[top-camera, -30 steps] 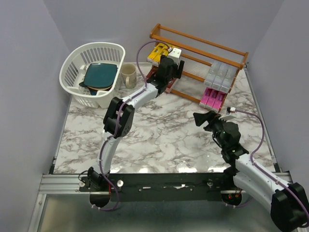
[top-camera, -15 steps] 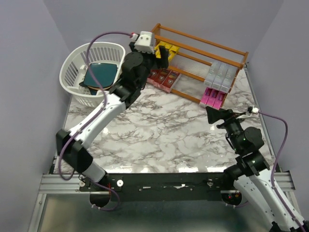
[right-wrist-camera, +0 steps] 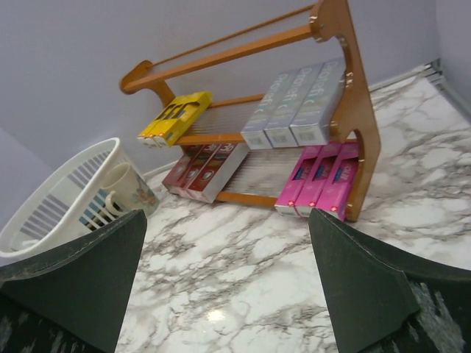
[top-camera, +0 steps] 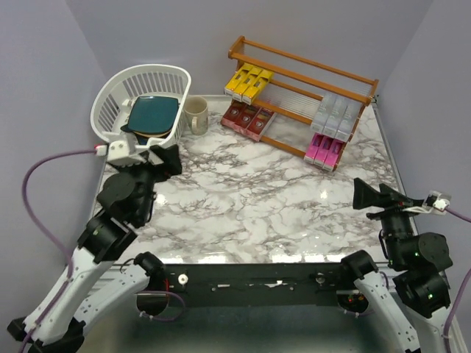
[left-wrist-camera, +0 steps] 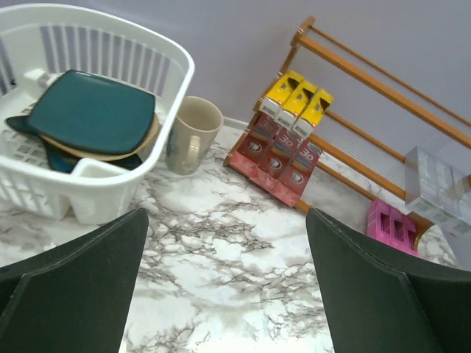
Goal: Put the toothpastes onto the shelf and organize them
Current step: Reset both arms
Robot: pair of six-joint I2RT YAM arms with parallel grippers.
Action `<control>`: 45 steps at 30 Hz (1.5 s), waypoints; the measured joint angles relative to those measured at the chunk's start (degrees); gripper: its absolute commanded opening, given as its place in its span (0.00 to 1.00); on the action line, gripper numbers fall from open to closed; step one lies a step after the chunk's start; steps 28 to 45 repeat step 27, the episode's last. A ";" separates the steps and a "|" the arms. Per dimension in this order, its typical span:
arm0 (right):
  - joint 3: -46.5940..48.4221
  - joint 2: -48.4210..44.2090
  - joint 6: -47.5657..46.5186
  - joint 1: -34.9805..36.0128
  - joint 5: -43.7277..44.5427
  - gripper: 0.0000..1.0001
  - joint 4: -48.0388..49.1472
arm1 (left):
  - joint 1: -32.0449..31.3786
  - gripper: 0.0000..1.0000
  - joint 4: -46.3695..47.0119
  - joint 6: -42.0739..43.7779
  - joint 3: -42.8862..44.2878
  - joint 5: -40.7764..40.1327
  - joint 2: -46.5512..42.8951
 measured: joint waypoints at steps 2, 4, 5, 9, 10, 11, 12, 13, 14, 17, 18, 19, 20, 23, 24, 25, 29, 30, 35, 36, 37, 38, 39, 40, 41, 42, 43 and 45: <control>1.42 -1.27 -1.90 0.00 1.38 1.00 -2.27 | -0.02 0.99 -3.98 -1.09 -0.42 -2.12 -5.95; 2.32 -2.16 -3.23 0.00 2.54 1.00 -3.52 | -0.02 0.99 -7.76 -1.60 -1.03 -4.52 -11.85; 2.67 -2.62 -4.13 0.00 3.58 1.00 -3.93 | -0.02 0.99 -9.57 -1.64 -1.84 -6.03 -14.82; 2.40 -3.87 -7.08 0.00 5.42 1.00 -4.26 | 0.00 0.99 -13.18 -1.05 -7.85 -9.55 -25.14; 1.99 -4.00 -7.54 0.00 5.42 1.00 -4.00 | 0.00 0.99 -13.57 -0.96 -9.40 -10.14 -27.28; 1.38 -4.02 -8.13 0.00 5.44 1.00 -3.65 | 0.00 0.99 -13.88 -0.70 -10.56 -10.75 -28.79; 0.70 -4.07 -8.52 0.00 5.44 1.00 -3.43 | 0.00 0.99 -14.19 -0.48 -11.91 -11.56 -30.60; -0.11 -4.07 -8.98 0.00 5.44 1.00 -3.39 | 0.00 0.99 -14.32 -0.31 -12.70 -12.02 -31.65; -0.76 -4.07 -9.38 0.00 5.44 1.00 -3.39 | 0.00 0.99 -14.49 -0.04 -13.16 -12.59 -32.22; -2.14 -4.07 -10.05 0.00 5.46 1.00 -3.13 | 0.20 0.99 -14.29 0.83 -13.70 -13.51 -32.89; -2.43 -4.07 -10.32 0.00 5.46 1.00 -3.02 | 0.46 0.99 -14.16 1.05 -13.97 -13.75 -33.11; -2.60 -4.07 -10.45 0.00 5.46 1.00 -2.93 | 1.14 0.99 -13.79 1.44 -14.38 -13.81 -33.38; -2.73 -4.07 -10.67 0.00 5.55 1.00 -2.82 | 1.90 0.99 -13.66 1.70 -14.71 -13.81 -33.48; -3.02 -4.07 -10.95 0.00 5.66 1.00 -2.34 | 6.03 0.99 -12.68 2.43 -15.76 -12.63 -33.53; -3.10 -4.07 -11.08 0.00 5.86 1.00 -2.10 | 6.97 0.99 -12.37 2.71 -15.98 -12.07 -33.53; -3.15 -4.07 -11.19 0.00 5.99 1.00 -1.90 | 9.09 0.99 -11.67 2.99 -16.33 -10.80 -33.53; -3.23 -4.07 -11.41 0.00 6.36 1.00 -1.55 | 13.29 0.99 -10.58 3.43 -16.85 -8.31 -33.48; -3.23 -4.07 -11.41 0.00 6.36 1.00 -1.55 | 13.29 0.99 -10.58 3.43 -16.85 -8.31 -33.48; -3.23 -4.07 -11.41 0.00 6.36 1.00 -1.55 | 13.29 0.99 -10.58 3.43 -16.85 -8.31 -33.48; -3.23 -4.07 -11.41 0.00 6.36 1.00 -1.55 | 13.29 0.99 -10.58 3.43 -16.85 -8.31 -33.48; -3.23 -4.07 -11.41 0.00 6.36 1.00 -1.55 | 13.29 0.99 -10.58 3.43 -16.85 -8.31 -33.48; -3.23 -4.07 -11.41 0.00 6.36 1.00 -1.55 | 13.29 0.99 -10.58 3.43 -16.85 -8.31 -33.48; -3.23 -4.07 -11.41 0.00 6.36 1.00 -1.55 | 13.29 0.99 -10.58 3.43 -16.85 -8.31 -33.48; -3.23 -4.07 -11.41 0.00 6.36 1.00 -1.55 | 13.29 0.99 -10.58 3.43 -16.85 -8.31 -33.48; -3.23 -4.07 -11.41 0.00 6.36 1.00 -1.55 | 13.29 0.99 -10.58 3.43 -16.85 -8.31 -33.48; -3.23 -4.07 -11.41 0.00 6.36 1.00 -1.55 | 13.29 0.99 -10.58 3.43 -16.85 -8.31 -33.48; -3.23 -4.07 -11.41 0.00 6.36 1.00 -1.55 | 13.29 0.99 -10.58 3.43 -16.85 -8.31 -33.48; -3.23 -4.07 -11.41 0.00 6.36 1.00 -1.55 | 13.29 0.99 -10.58 3.43 -16.85 -8.31 -33.48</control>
